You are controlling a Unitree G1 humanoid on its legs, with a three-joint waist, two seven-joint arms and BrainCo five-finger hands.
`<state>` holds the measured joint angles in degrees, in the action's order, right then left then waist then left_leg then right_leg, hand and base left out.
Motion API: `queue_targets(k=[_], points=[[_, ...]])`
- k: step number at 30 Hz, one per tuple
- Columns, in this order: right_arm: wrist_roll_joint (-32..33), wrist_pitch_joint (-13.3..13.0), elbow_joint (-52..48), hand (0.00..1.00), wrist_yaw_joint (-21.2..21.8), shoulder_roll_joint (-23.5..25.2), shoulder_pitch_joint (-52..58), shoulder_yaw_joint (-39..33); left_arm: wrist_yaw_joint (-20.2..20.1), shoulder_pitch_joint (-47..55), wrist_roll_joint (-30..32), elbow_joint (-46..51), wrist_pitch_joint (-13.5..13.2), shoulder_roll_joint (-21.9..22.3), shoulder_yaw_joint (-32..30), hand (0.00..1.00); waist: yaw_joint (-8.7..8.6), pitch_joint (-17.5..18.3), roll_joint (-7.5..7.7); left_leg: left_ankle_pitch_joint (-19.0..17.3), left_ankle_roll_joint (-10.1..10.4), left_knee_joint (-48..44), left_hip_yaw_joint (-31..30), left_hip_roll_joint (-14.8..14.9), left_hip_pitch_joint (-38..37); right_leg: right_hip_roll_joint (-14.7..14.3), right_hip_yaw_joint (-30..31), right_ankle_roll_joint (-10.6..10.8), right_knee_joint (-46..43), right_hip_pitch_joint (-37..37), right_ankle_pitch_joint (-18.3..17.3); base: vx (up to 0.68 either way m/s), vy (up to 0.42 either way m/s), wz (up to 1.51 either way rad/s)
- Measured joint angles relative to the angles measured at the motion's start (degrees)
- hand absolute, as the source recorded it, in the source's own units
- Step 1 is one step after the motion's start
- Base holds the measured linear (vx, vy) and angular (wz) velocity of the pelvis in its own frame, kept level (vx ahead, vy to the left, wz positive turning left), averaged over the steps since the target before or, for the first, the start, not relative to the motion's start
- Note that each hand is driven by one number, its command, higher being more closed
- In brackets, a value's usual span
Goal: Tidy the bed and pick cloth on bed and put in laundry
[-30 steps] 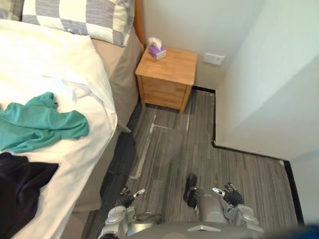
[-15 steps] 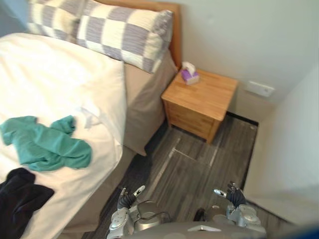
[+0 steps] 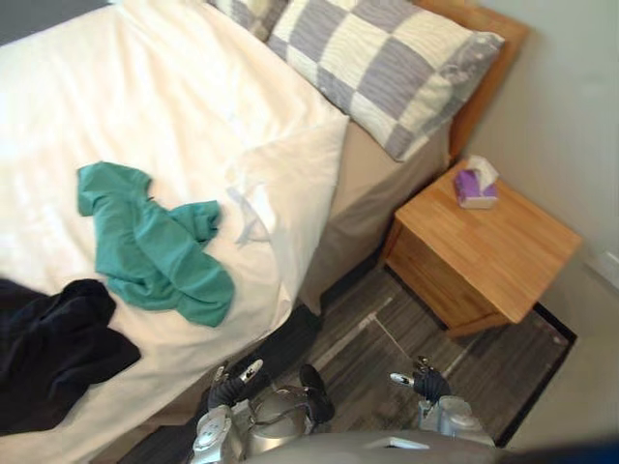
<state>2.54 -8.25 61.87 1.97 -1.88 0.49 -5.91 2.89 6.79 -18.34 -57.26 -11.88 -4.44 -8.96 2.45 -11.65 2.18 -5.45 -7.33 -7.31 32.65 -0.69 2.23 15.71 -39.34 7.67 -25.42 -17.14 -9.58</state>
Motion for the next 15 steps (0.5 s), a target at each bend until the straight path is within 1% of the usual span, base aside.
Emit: queue_targets(k=[1, 2, 3, 4, 5, 6, 7, 8, 9, 10, 11, 12, 13, 14, 15], points=[[0.14, -0.05, -0.21, 0.0, 0.03, -0.49, 0.64, -0.21, 0.01, 0.05, 1.39, -0.49, 0.48, -0.48, 0.64, 0.0, -0.86, 0.12, -0.62, 0.11, 0.34, 2.56, -3.54, -0.8, -2.23, 2.24, 5.67, -2.68, -12.62, 4.62, 0.1, 0.18, 0.092, 1.24], [0.49, -0.11, -0.24, 0.0, -0.05, -0.62, 1.03, -0.53, -0.01, 0.03, 2.12, -0.68, 0.76, -0.92, 1.98, 0.0, -1.79, -0.41, -1.01, 0.21, 0.4, 3.26, -5.49, -1.39, -3.05, 1.96, 8.95, -2.25, -16.78, 6.97, -2.61, 0.19, 0.013, 1.46], [1.18, -0.09, -0.57, 0.0, -0.19, -0.86, 0.97, -0.6, -0.02, -0.14, 2.59, -1.02, 1.41, -2.33, 3.92, 0.0, -2.49, -0.81, -0.51, 0.05, 0.03, 4.4, -8.69, -1.99, -4.63, 1.11, 12.76, -2.36, -20.58, 10.92, -7.03, 0.19, -0.046, 1.43], [2.42, -0.18, -0.91, 0.0, -0.35, -1.01, 1.33, -0.61, -0.05, -0.6, 3.45, -1.58, 1.56, -2.98, 4.71, 0.0, -2.62, -0.94, -0.51, 0.06, 0.08, 5.02, -11.24, -2.21, -5.65, 0.34, 14.94, -3.26, -20.48, 14.16, -9.22, 0.23, -0.047, 1.33], [3.05, -0.21, -1.12, 0.0, -0.42, -1.06, 1.35, -0.63, -0.06, -0.86, 3.52, -2.23, 1.66, -3.08, 4.83, 0.0, -2.75, -1.0, -0.61, 0.02, 0.24, 5.11, -12.77, -2.24, -6.28, -0.07, 15.45, -3.43, -19.48, 15.58, -9.81, 0.21, -0.036, 1.24], [4.18, -0.43, -1.46, 0.0, -0.58, -1.08, 1.32, -0.42, -0.12, -0.98, 3.8, -2.64, 1.78, -3.06, 4.95, 0.0, -3.18, -1.05, -0.85, -0.05, 0.77, 5.26, -16.03, -2.14, -7.08, -1.7, 17.82, -3.46, -15.67, 18.4, -10.5, 0.22, -0.052, 1.4], [5.49, -0.93, -1.54, 0.0, -0.78, -1.16, 1.35, -0.34, -0.46, -1.1, 4.09, -2.62, 1.8, -2.96, 5.39, 0.0, -3.31, -0.93, -1.1, -0.18, 1.27, 5.28, -19.4, -1.93, -7.19, -3.92, 21.71, -3.32, -10.26, 20.59, -10.4, 0.25, -0.092, 1.5], [5.96, -1.03, -1.52, 0.0, -0.96, -1.23, 1.36, -0.33, -0.57, -1.21, 4.22, -2.56, 1.78, -2.93, 5.64, 0.0, -3.44, -0.9, -1.18, -0.19, 1.56, 5.39, -20.89, -1.82, -7.15, -5.09, 23.91, -2.89, -7.48, 21.44, -9.98, 0.25, -0.113, 1.59], [7.26, -0.99, -1.3, 0.0, -1.25, -1.36, 1.41, -0.04, -0.67, -1.27, 4.41, -2.52, 1.66, -2.78, 5.55, 0.0, -3.4, -0.8, -1.21, 0.01, 2.33, 6.07, -22.74, -1.53, -7.15, -7.13, 28.77, -2.41, -1.33, 22.59, -8.15, 0.25, -0.153, 1.27], [7.75, -0.99, -1.28, 0.0, -1.44, -1.37, 1.53, 0.23, -0.81, -1.29, 4.44, -2.52, 1.64, -2.78, 5.47, 0.0, -3.4, -0.79, -1.12, 0.07, 2.6, 6.34, -23.25, -1.48, -7.12, -7.8, 31.0, -2.45, 2.14, 22.67, -6.44, 0.32, -0.25, 1.46], [8.56, -1.02, -1.0, 0.0, -2.02, -1.06, 2.04, 1.38, -1.59, -1.26, 4.46, -2.4, 1.53, -2.88, 4.06, 0.0, -3.1, 0.07, 0.63, -0.44, 3.9, 6.23, -23.08, -2.28, -6.8, -7.3, 34.01, -3.61, 10.24, 22.33, 1.34, 0.34, -0.28, 0.98], [9.14, -1.03, -0.76, 0.0, -2.2, -0.69, 2.08, 1.91, -1.65, -1.2, 4.57, -2.54, 1.37, -2.68, 2.99, 0.0, -2.88, 0.11, 1.14, -0.76, 4.47, 6.03, -22.36, -2.27, -7.03, -6.43, 33.96, -3.72, 11.02, 21.92, 3.09, 0.3, -0.251, 0.74], [9.23, -0.96, -0.71, 0.0, -2.33, -1.12, 1.5, 2.23, -1.66, -1.05, 4.52, -2.53, 1.51, -1.86, 1.65, 0.0, -2.64, 0.08, -0.01, -1.03, 5.55, 5.93, -21.33, -1.36, -7.44, -6.75, 32.89, -3.88, 11.01, 21.35, 3.22, 0.25, -0.166, 0.38], [9.21, -0.94, -1.3, 0.0, -2.35, -1.73, 1.81, 2.53, -1.86, -0.44, 4.85, -2.44, 1.26, -0.26, 1.08, 0.0, -3.18, 0.64, -1.25, -0.92, 6.39, 5.96, -17.67, 0.57, -7.56, -7.64, 32.02, -4.08, 12.72, 20.54, 3.1, 0.31, -0.15, 0.12], [9.17, -0.08, -1.48, 0.0, -2.35, -2.33, 1.55, 3.15, -2.17, -0.48, 4.92, -2.37, 1.35, 0.83, 0.36, 0.0, -2.94, 1.06, -2.68, -0.27, 7.16, 6.37, -17.03, 1.12, -8.09, -8.27, 32.18, -4.11, 13.51, 20.04, 3.1, 0.3, -0.128, 0.09]])
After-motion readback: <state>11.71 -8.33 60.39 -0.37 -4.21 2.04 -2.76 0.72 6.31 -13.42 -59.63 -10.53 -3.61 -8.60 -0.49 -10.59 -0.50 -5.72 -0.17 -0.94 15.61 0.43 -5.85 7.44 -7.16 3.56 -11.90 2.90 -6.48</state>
